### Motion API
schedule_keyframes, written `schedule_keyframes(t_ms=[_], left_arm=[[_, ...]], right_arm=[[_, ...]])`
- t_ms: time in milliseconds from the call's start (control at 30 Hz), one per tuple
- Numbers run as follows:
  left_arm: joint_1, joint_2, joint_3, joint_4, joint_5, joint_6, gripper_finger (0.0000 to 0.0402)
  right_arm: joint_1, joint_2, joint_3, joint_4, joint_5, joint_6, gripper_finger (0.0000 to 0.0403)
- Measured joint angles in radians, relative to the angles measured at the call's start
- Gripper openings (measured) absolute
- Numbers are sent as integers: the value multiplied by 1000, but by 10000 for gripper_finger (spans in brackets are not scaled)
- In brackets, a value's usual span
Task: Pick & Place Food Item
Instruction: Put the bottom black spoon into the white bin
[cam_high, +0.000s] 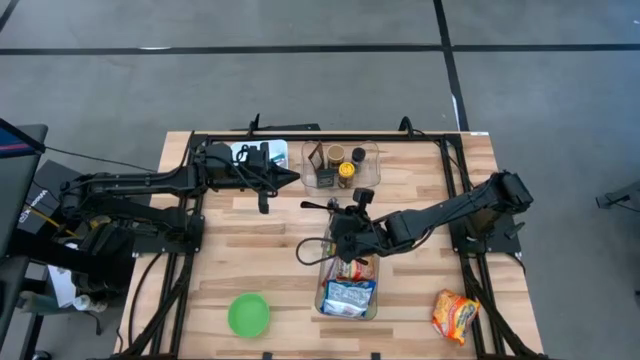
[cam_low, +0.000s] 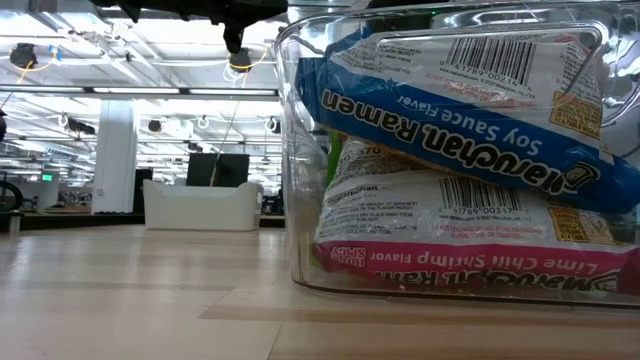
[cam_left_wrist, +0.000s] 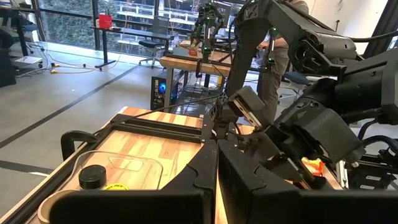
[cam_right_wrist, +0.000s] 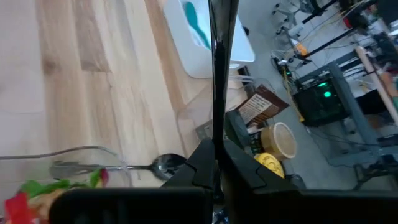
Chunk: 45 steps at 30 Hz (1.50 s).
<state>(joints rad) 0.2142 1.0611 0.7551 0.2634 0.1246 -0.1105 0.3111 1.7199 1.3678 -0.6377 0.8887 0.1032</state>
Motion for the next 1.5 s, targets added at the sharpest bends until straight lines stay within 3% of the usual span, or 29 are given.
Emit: schedule_keyframes(t_ms=[600, 1500], left_arm=[[0, 0, 0, 0, 0, 0, 8], [0, 0, 0, 0, 0, -12, 8]], right_arm=[[1, 0, 0, -8, 85, 2, 8], [-60, 0, 0, -68, 84, 118, 8]])
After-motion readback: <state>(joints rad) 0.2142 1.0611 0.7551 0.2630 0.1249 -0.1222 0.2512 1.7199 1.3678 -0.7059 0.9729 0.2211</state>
